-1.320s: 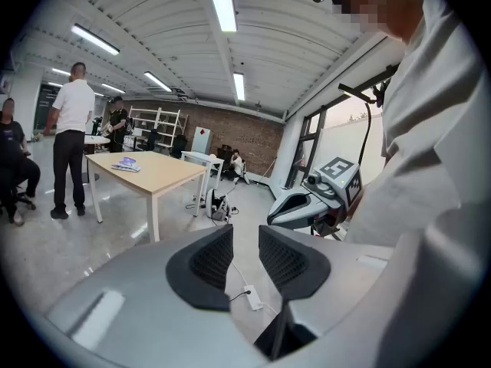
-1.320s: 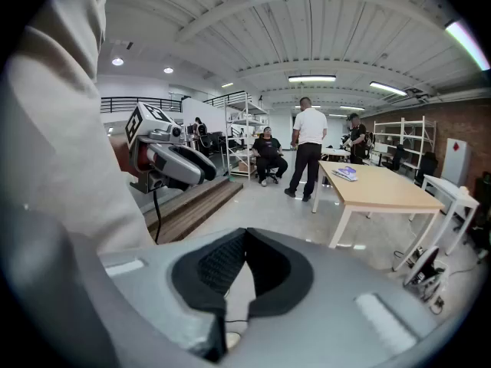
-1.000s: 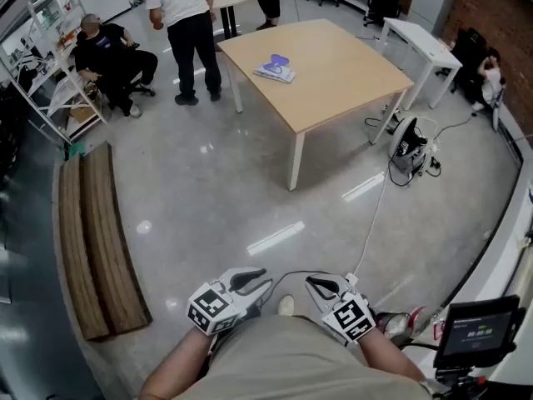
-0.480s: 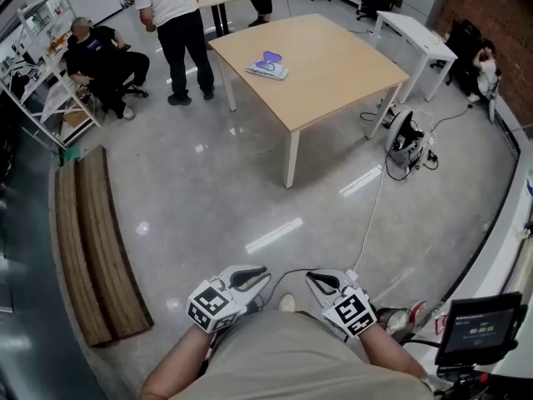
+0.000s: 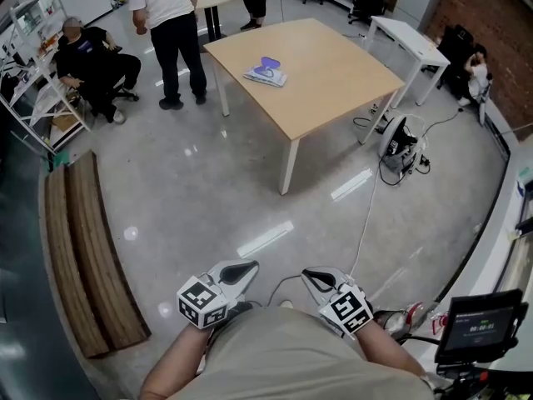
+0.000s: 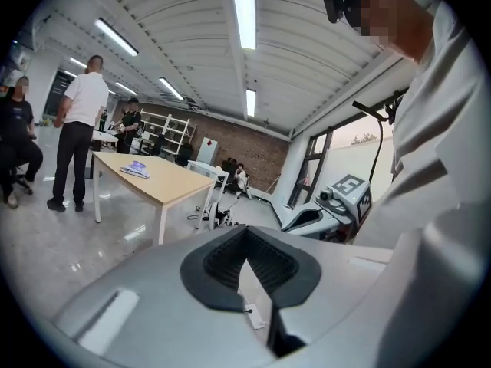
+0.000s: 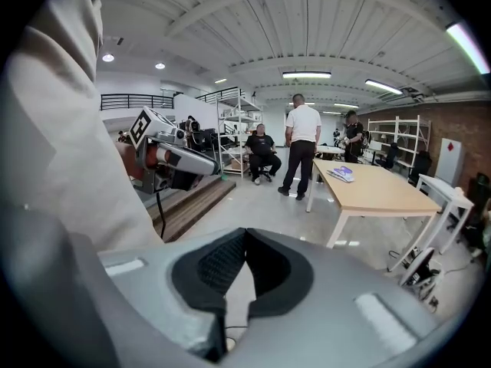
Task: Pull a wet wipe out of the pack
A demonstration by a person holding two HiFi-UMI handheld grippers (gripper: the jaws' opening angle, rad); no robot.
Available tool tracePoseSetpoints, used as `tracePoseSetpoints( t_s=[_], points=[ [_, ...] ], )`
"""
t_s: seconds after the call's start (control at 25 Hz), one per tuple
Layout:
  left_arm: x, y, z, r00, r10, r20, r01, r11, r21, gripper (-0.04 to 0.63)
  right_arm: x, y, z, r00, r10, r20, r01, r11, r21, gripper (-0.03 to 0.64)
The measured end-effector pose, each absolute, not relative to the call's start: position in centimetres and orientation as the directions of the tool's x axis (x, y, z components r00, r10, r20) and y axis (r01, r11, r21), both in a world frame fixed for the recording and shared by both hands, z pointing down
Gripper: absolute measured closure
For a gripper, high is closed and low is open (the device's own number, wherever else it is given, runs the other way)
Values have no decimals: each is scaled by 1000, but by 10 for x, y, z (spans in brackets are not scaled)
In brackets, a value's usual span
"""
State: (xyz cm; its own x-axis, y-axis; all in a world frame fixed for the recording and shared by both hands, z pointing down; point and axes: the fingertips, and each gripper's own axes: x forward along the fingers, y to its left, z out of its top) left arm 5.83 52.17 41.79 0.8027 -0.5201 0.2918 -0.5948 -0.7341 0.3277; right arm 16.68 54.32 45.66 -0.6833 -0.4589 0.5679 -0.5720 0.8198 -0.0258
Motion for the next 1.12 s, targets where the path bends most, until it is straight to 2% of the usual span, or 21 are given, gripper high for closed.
tracePoseSetpoints(
  t_s=[0.32, 0.72, 1.12],
  points=[
    [-2, 490, 407, 786, -524, 327, -609, -747, 267, 591, 109, 518, 437, -668, -466, 580, -578, 816, -11, 614],
    [-85, 484, 417, 795, -494, 352, -590, -763, 264, 591, 24, 502, 444, -659, -479, 579, -600, 800, -21, 614],
    [-137, 466, 430, 811, -454, 368, -571, -752, 329, 591, -23, 482, 437, -625, -476, 618, -619, 785, -20, 614]
  ],
)
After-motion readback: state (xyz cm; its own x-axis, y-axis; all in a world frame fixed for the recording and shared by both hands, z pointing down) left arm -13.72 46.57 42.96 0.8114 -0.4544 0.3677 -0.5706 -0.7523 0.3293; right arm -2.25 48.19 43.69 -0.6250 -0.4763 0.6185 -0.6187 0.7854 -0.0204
